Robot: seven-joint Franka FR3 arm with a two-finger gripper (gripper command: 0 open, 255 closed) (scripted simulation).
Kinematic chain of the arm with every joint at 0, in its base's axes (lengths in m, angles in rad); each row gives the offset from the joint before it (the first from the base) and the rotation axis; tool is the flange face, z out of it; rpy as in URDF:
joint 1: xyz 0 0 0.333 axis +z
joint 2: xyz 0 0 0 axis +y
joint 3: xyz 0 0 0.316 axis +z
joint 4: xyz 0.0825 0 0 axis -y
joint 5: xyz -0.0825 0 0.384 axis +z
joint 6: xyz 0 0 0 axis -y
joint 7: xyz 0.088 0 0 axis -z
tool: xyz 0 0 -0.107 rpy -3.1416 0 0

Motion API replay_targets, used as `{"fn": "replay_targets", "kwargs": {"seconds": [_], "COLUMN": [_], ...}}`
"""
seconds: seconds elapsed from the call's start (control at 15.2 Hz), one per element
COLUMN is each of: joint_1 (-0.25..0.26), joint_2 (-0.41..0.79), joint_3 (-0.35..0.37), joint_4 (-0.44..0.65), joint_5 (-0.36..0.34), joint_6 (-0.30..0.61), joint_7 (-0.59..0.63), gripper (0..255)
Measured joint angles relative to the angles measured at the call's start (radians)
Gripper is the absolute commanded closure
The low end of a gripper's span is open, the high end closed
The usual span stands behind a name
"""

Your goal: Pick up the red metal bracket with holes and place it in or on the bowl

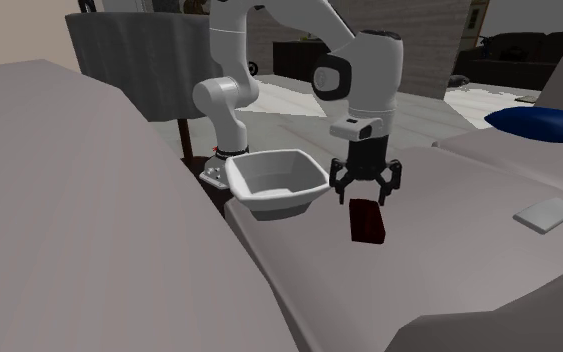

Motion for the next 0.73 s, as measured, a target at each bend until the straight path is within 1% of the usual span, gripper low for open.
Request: {"fn": "replay_targets", "kwargs": {"seconds": [0.33,0.46,0.73], "joint_1": [-0.003,0.001,0.004], "joint_2": [-0.015,0.004,-0.01], "joint_3": [-0.001,0.001,0.001], "joint_4": [-0.017,0.007,0.018], "joint_5": [0.002,0.0,-0.007], "joint_6": [0.014,-0.011,-0.064], "joint_7": [-0.009,0.005,0.015], "gripper": [255,255,255]}}
